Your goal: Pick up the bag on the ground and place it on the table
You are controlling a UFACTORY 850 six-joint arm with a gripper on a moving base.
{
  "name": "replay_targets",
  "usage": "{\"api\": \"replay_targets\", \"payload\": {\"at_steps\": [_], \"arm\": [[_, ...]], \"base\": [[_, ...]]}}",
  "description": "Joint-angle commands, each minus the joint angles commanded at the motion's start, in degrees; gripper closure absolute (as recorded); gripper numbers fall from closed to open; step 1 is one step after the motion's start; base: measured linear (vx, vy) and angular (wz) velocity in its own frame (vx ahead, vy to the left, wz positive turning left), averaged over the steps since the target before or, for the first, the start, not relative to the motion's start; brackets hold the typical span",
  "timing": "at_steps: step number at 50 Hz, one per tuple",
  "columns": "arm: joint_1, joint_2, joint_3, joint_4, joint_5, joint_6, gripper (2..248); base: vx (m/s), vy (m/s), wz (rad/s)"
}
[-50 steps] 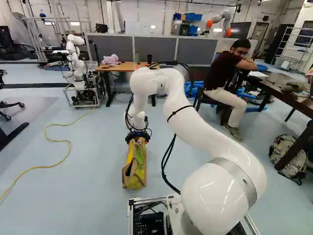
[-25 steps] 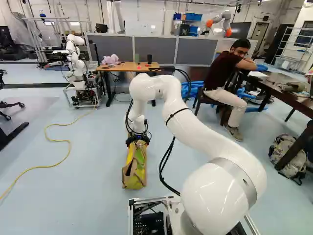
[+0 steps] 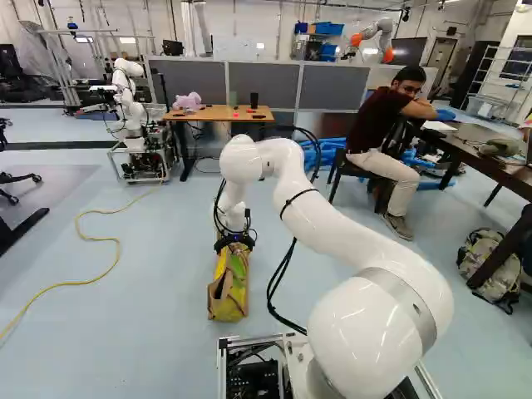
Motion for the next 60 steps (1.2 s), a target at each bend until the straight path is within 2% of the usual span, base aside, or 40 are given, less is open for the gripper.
{"api": "replay_targets", "payload": {"at_steps": [60], "arm": [[0.01,-13.03,-12.32,0.0,0.0,0.0,3]], "base": [[0.0,0.0,0.0]]}}
